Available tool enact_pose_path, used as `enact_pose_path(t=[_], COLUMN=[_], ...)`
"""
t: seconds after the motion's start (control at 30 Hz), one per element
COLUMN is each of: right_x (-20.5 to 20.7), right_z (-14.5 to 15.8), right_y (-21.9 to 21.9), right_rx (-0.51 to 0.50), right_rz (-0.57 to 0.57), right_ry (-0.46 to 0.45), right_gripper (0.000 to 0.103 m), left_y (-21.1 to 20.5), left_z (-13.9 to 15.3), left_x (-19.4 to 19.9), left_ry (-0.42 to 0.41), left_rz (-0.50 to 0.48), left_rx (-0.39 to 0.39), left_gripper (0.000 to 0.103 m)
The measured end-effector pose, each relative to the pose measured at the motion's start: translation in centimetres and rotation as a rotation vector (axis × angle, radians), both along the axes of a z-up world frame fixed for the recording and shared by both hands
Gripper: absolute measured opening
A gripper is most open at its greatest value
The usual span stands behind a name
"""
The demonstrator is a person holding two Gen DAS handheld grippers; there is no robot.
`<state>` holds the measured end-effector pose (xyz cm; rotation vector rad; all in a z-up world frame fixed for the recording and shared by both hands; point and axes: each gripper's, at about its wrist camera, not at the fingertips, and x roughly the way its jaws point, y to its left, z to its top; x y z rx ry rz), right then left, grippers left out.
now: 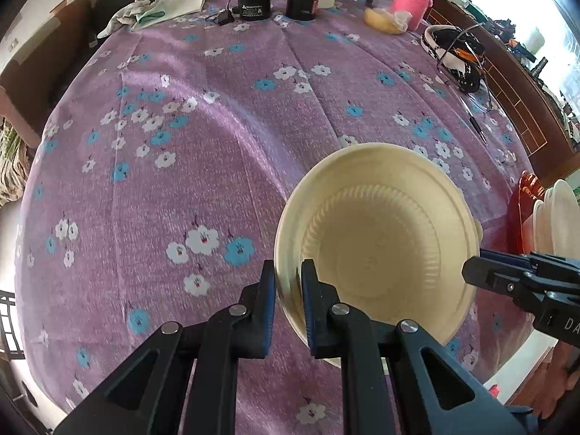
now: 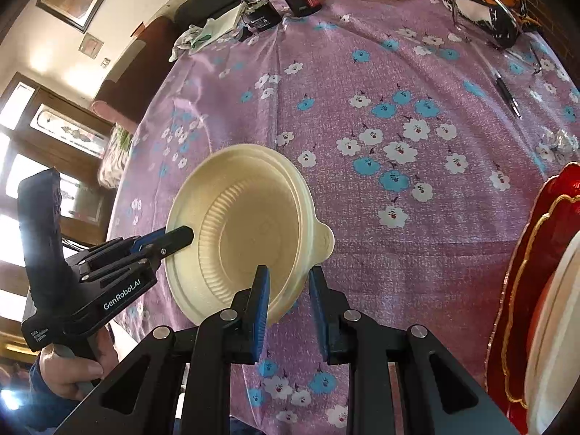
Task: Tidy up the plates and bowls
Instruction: 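Lift and carry the beige bowl toward the plate stack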
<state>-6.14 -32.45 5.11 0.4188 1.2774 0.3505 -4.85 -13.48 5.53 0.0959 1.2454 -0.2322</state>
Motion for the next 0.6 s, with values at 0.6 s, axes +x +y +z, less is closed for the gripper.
enact_pose_path(t=[0.6], right_x=[-2.4], right_z=[2.0], right_y=[-3.0], right_rx=[0.006], right_rz=[-0.027], right_ry=[-0.044], right_gripper=[0.024], left_y=[-3.2], left_z=[2.0], left_x=[-1.9], left_ry=[-0.047], left_rz=[-0.044], left_rx=[0.016], left_gripper=[0.013])
